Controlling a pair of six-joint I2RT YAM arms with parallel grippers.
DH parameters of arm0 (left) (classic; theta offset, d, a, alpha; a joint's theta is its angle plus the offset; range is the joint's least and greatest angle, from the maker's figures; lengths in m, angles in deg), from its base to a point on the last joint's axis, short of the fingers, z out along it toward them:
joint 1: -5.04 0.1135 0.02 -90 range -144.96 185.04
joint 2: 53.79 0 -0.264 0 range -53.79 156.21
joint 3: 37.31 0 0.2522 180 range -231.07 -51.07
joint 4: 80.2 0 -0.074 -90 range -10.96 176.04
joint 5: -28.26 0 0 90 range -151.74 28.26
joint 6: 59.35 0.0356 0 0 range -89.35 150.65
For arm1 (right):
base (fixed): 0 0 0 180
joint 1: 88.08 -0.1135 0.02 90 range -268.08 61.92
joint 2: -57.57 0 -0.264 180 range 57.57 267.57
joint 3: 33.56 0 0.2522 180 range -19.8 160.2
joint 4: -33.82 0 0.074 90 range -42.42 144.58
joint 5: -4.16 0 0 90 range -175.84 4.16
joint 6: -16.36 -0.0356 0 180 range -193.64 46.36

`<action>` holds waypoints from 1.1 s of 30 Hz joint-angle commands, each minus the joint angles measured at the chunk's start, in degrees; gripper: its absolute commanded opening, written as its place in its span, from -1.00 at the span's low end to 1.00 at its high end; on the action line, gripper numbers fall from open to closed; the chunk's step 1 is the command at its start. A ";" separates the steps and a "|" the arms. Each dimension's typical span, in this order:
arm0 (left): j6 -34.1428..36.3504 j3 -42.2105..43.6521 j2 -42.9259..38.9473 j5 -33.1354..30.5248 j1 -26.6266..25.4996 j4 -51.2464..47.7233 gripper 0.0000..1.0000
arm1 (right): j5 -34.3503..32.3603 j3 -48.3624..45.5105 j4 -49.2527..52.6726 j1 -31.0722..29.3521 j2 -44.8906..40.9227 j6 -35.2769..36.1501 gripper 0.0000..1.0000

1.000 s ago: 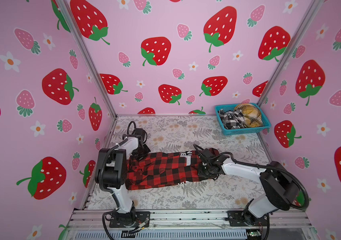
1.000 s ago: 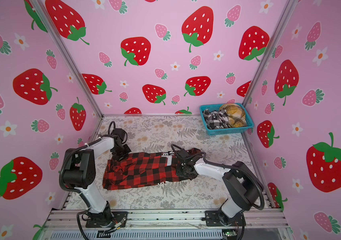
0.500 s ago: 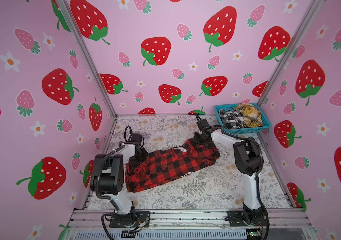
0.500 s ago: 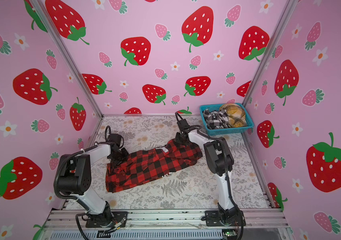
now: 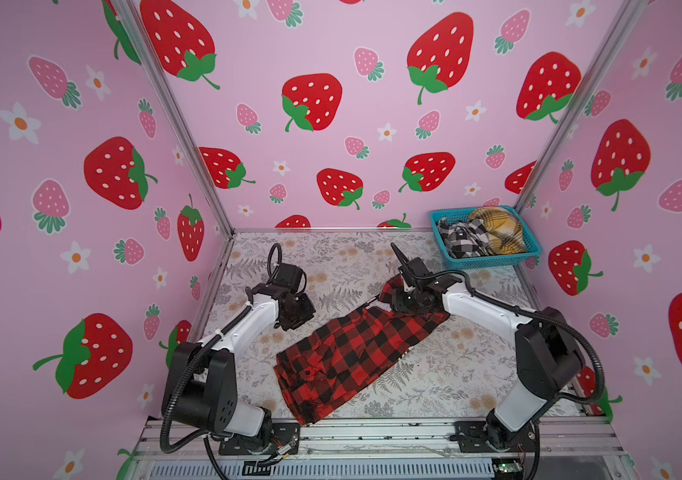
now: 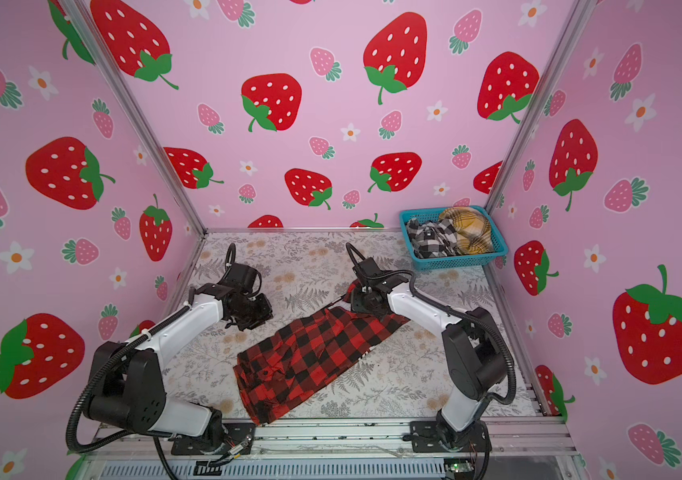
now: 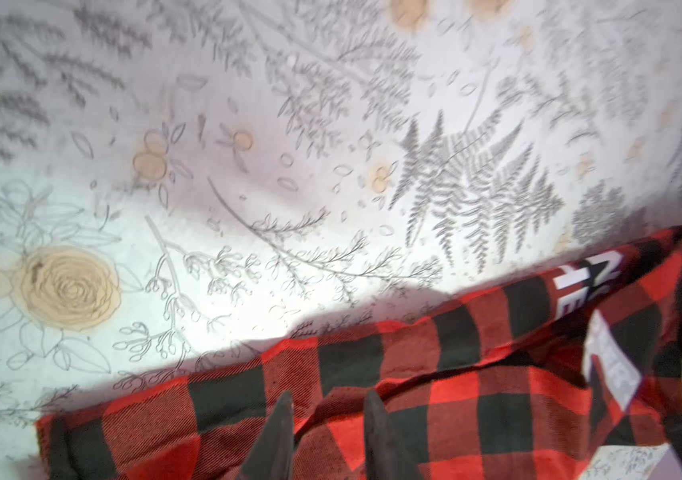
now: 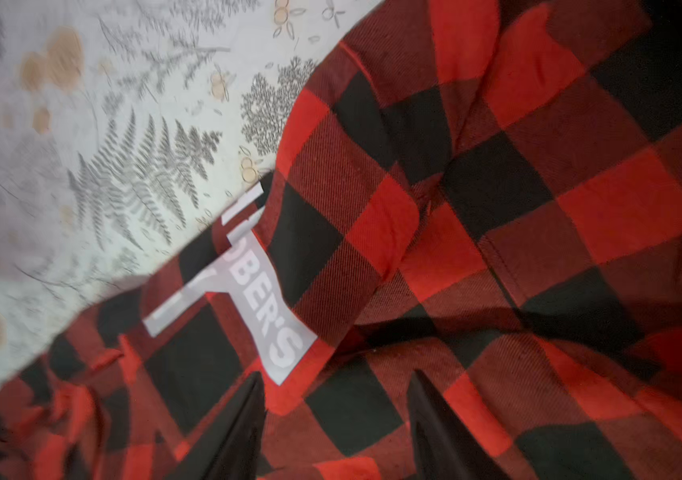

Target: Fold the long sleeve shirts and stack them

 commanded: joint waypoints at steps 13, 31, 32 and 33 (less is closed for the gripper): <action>-7.38 15.53 -3.26 5.49 -6.12 3.95 -0.79 | -28.98 50.94 26.71 -2.23 36.68 9.88 0.30; -9.16 23.62 -0.68 7.81 -4.37 7.71 -1.00 | -23.97 26.26 13.79 3.37 24.59 5.32 -0.65; -9.09 23.54 -0.73 7.52 -4.37 7.50 -1.00 | -21.48 23.12 11.08 4.18 23.43 5.02 -0.59; -8.98 23.52 -0.80 7.59 -4.30 7.45 -1.00 | -19.04 20.61 8.36 4.94 22.63 5.24 -0.43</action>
